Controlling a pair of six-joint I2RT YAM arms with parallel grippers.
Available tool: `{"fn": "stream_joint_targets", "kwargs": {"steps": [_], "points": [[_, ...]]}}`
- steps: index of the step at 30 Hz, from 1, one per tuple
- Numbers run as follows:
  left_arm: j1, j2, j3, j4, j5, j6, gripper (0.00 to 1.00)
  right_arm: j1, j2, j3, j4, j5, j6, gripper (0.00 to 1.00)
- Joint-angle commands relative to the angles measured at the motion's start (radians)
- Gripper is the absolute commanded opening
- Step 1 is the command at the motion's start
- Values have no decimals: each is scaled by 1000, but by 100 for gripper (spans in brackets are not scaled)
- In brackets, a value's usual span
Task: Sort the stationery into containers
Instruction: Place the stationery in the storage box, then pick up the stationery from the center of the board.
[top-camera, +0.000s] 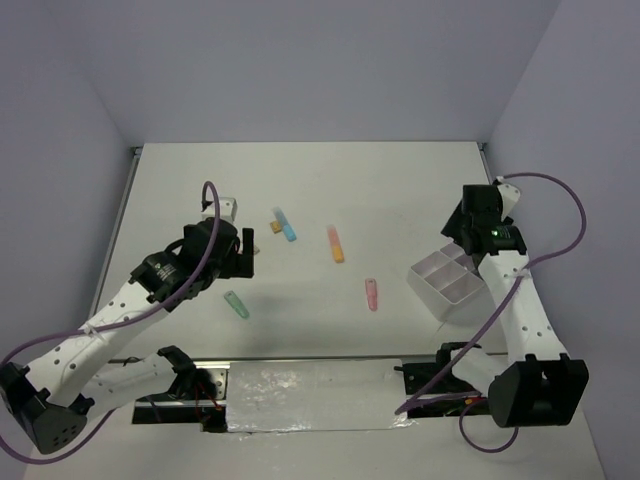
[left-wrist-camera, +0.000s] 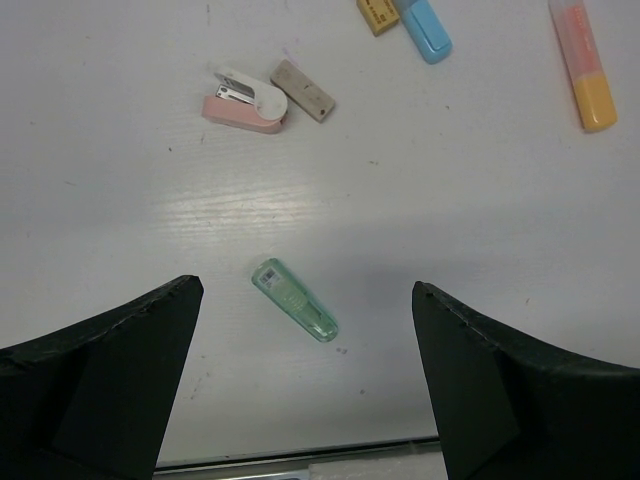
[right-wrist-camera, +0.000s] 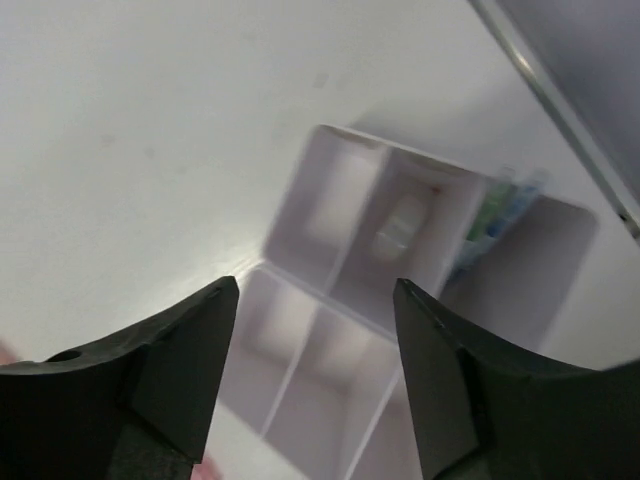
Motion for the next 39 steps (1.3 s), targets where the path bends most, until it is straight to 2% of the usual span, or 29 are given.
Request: {"fn": "stream_joint_targets", "kwargs": {"steps": [1, 2, 3, 4, 5, 6, 9, 11, 15, 19, 22, 26, 31, 39], "points": [[2, 19, -6, 9, -53, -14, 99, 106, -27, 119, 47, -78, -75, 73], [3, 23, -3, 6, -60, -23, 99, 192, -10, 180, 11, -26, -80, 75], [5, 28, -3, -2, -79, -32, 99, 241, 11, 220, -24, 23, -63, 79], [5, 29, -2, -5, -88, -38, 99, 287, 19, 252, -46, 99, -63, 80], [8, 35, 0, -14, -99, -46, 99, 356, 27, 303, -64, 115, -64, 82], [9, 39, 1, -19, -109, -52, 99, 372, 33, 327, -77, 116, -63, 82], [19, 54, 9, -32, -134, -89, 99, 415, 44, 351, -49, 16, -93, 81], [32, 69, 17, -40, -148, -107, 99, 451, 61, 328, 1, -129, -126, 80], [38, 98, 44, -98, -197, -211, 99, 556, 186, 302, -14, -154, -132, 78], [40, 120, 61, -202, -266, -374, 99, 639, 219, 199, 90, -286, -172, 77], [38, 124, -4, -175, -217, -480, 99, 671, 225, 176, 106, -286, -172, 76], [43, 206, -74, -114, -124, -567, 98, 679, 182, 164, 132, -311, -187, 76], [54, 331, -97, -62, -54, -595, 92, 680, 141, 159, 141, -345, -210, 76], [97, 413, -181, 33, -21, -613, 85, 688, 73, 122, 175, -417, -230, 76]]}}
